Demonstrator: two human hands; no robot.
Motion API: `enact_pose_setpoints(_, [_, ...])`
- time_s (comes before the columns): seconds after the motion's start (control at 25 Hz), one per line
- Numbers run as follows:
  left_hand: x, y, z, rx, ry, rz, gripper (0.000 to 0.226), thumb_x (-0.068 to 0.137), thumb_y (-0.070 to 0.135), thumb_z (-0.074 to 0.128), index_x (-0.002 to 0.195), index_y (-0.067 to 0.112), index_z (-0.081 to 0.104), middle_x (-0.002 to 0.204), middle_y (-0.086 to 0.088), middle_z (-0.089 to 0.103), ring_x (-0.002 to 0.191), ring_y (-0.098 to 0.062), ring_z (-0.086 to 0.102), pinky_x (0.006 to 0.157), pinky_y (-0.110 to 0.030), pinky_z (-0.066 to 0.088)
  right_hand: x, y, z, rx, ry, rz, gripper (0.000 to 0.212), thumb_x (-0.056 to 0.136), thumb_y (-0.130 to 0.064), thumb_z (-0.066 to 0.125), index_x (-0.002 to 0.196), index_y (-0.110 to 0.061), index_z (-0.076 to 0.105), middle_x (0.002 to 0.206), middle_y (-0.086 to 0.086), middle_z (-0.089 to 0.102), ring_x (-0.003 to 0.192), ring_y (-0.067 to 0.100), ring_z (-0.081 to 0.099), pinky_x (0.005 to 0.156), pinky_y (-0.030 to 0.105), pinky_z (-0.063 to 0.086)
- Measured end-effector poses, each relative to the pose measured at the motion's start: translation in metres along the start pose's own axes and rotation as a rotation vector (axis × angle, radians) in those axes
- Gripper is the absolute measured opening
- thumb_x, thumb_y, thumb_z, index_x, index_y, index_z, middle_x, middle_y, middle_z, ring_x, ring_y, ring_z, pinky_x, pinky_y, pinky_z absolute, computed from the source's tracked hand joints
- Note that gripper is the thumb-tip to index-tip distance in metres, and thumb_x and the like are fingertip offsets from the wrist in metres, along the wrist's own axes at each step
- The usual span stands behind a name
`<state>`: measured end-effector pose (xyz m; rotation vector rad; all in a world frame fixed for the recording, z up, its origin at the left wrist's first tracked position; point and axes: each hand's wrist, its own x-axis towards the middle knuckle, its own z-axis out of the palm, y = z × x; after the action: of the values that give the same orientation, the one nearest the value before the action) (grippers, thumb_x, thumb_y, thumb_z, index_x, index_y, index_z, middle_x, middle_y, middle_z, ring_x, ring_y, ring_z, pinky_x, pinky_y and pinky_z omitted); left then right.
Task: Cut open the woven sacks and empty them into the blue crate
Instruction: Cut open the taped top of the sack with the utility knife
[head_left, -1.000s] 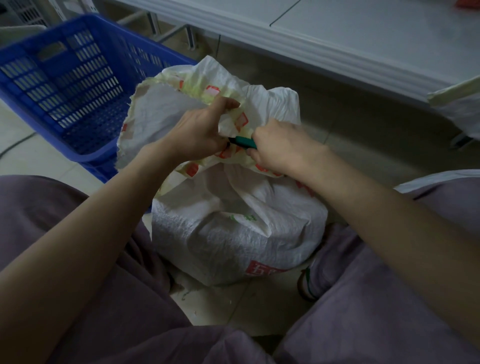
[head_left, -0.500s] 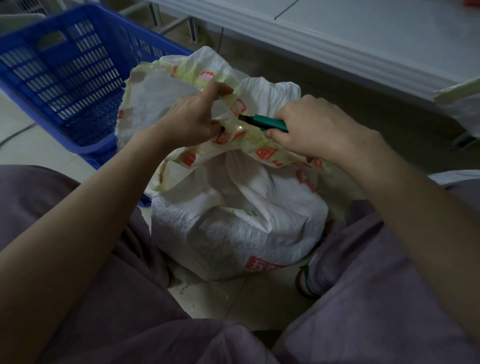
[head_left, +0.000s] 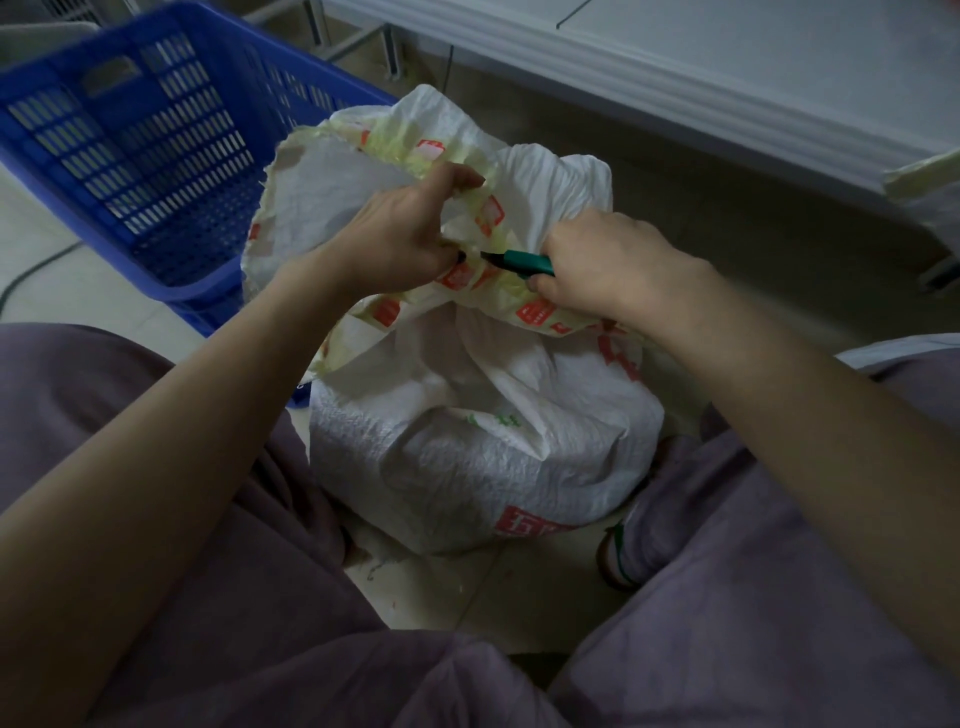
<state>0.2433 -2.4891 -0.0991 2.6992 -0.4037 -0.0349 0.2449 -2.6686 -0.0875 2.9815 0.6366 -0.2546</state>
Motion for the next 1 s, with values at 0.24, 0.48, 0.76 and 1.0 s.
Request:
enact_pose_setpoints(0.24, [0.001,-0.002,0.0,0.022,-0.008,-0.016,0.063,0.086,0.011,0.061,0.14,0.015,0.029,0.096,0.003,0.045,0.085,-0.014,0.047,0.077,-0.026,0.032,0.002,0.003,-0.001,0.047,-0.007,-0.016,0.029,0.095,-0.037,0.05,0.1,-0.01,0.059,0.069,0.002,0.041,0.067,0.02,0.048,0.056,0.031,0.036])
enact_pose_setpoints(0.48, [0.002,-0.005,0.0,0.035,-0.008,-0.049,0.064,0.086,0.011,0.06,0.141,0.017,0.028,0.098,0.004,0.041,0.089,-0.012,0.042,0.081,-0.025,0.029,-0.006,0.01,-0.009,-0.027,0.044,-0.028,0.024,0.094,-0.039,0.051,0.092,-0.015,0.055,0.066,0.0,0.037,0.065,0.02,0.046,0.059,0.034,0.038])
enact_pose_setpoints(0.76, [0.0,0.002,0.0,0.014,-0.012,-0.009,0.065,0.085,0.011,0.061,0.141,0.015,0.029,0.094,0.003,0.044,0.083,-0.015,0.047,0.075,-0.026,0.031,-0.002,0.004,-0.006,-0.05,-0.007,-0.002,0.026,0.095,-0.037,0.051,0.1,-0.012,0.058,0.068,0.002,0.039,0.065,0.019,0.047,0.057,0.033,0.038])
enact_pose_setpoints(1.0, [0.003,0.003,0.003,0.014,-0.038,-0.012,0.065,0.084,0.008,0.061,0.141,0.014,0.03,0.092,-0.001,0.05,0.085,-0.019,0.051,0.075,-0.028,0.034,0.003,-0.007,-0.002,-0.065,-0.019,0.023,0.027,0.097,-0.028,0.048,0.114,-0.009,0.058,0.078,0.005,0.041,0.079,0.023,0.045,0.065,0.035,0.035])
